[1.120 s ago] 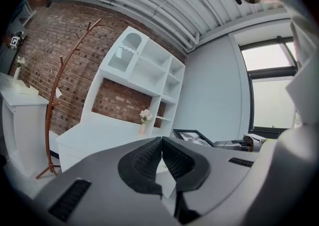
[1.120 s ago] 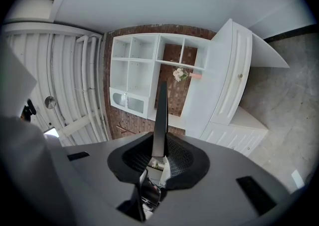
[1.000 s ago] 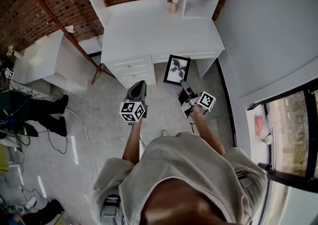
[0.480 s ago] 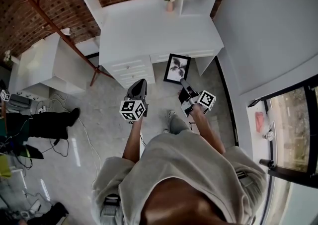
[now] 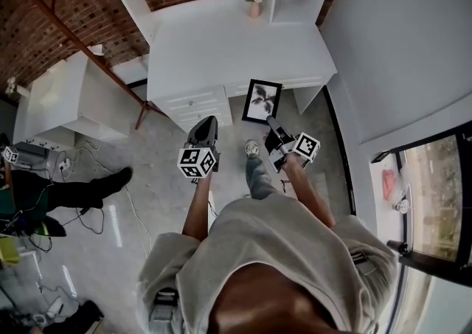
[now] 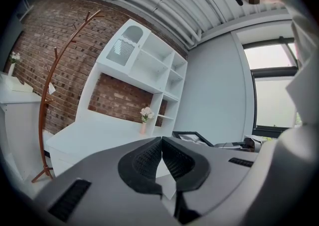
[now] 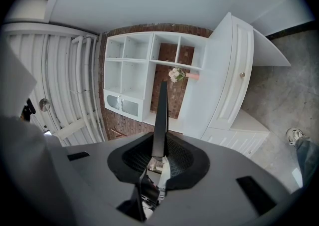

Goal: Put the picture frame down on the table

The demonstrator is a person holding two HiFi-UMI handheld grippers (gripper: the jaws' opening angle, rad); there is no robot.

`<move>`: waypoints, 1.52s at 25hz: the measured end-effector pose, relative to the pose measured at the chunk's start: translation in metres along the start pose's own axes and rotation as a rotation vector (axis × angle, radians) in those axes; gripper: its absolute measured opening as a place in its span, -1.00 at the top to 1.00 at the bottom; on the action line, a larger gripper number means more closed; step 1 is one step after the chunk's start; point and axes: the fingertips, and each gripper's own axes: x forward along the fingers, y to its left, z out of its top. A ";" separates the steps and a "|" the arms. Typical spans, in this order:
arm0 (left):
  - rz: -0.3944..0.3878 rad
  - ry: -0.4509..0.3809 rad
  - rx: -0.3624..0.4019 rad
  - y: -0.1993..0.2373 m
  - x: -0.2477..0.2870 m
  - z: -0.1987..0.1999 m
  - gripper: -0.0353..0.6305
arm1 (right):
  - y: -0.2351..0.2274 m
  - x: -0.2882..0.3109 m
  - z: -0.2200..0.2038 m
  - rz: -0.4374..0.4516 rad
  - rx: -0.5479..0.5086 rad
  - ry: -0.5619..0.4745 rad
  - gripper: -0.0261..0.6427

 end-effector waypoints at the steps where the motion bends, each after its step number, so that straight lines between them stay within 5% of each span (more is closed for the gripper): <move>1: 0.000 0.001 0.000 0.003 0.006 0.001 0.84 | -0.003 0.004 0.003 -0.002 0.004 0.000 0.67; 38: 0.093 -0.013 0.024 0.141 0.312 0.086 0.84 | -0.075 0.294 0.214 0.049 0.033 0.116 0.66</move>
